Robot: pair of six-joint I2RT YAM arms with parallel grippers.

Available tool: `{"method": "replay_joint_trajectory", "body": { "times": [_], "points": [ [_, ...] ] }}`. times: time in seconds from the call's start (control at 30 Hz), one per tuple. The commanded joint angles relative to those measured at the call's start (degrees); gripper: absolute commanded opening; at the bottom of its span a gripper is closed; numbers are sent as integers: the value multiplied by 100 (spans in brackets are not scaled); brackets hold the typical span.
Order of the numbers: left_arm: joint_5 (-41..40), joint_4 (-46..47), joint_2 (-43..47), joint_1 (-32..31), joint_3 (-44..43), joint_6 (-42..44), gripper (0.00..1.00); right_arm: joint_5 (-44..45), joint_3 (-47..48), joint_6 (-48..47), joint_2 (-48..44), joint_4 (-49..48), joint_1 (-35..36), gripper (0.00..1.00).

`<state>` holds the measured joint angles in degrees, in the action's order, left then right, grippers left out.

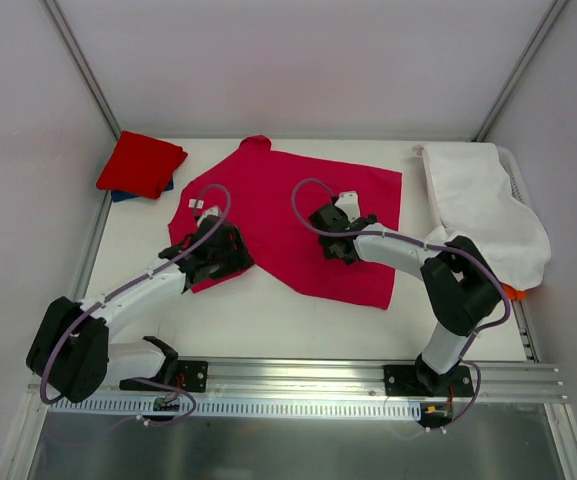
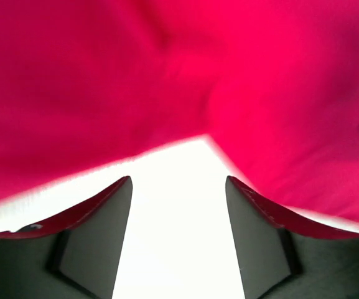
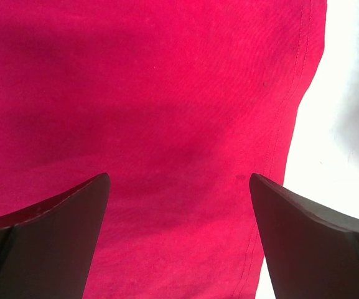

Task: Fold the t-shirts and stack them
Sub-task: Flatten the tshirt out

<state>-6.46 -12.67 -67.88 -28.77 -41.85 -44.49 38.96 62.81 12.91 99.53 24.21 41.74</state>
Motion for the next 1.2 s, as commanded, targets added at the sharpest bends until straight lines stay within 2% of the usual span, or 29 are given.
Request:
{"method": "replay_joint_trajectory", "body": {
  "times": [0.0,0.17,0.37,0.47,0.5,0.53,0.57,0.63,0.67,0.73,0.93,1.17],
  "points": [
    [287,396,-216,-496,361,-534,63,77,223,98,58,14,28,100],
    [241,388,-296,-744,695,-622,64,165,215,80,14,32,28,99],
    [-30,292,116,-788,1318,-868,63,217,223,72,41,49,28,99],
    [-793,-59,1114,-840,1880,-1701,61,226,241,72,67,67,28,99],
    [-987,-95,1380,-866,2282,-2217,60,226,232,72,76,75,28,99],
    [-1354,-130,1670,-893,2495,-2492,56,226,250,72,93,75,28,99],
    [-1506,-174,2212,-893,2671,-2738,52,226,258,72,93,75,28,99],
    [-1796,-315,2707,-893,3172,-3424,47,208,276,72,120,75,28,99],
    [-2076,-359,3075,-893,3287,-3583,46,208,276,72,120,84,28,99],
    [-2324,-473,3245,-893,3464,-3874,49,217,267,72,128,76,28,99],
    [-3124,-676,2333,-893,3104,-4137,58,200,259,80,146,76,28,99],
    [-3449,-650,954,-893,2594,-4367,57,270,241,89,120,93,28,99]
  ]
}}
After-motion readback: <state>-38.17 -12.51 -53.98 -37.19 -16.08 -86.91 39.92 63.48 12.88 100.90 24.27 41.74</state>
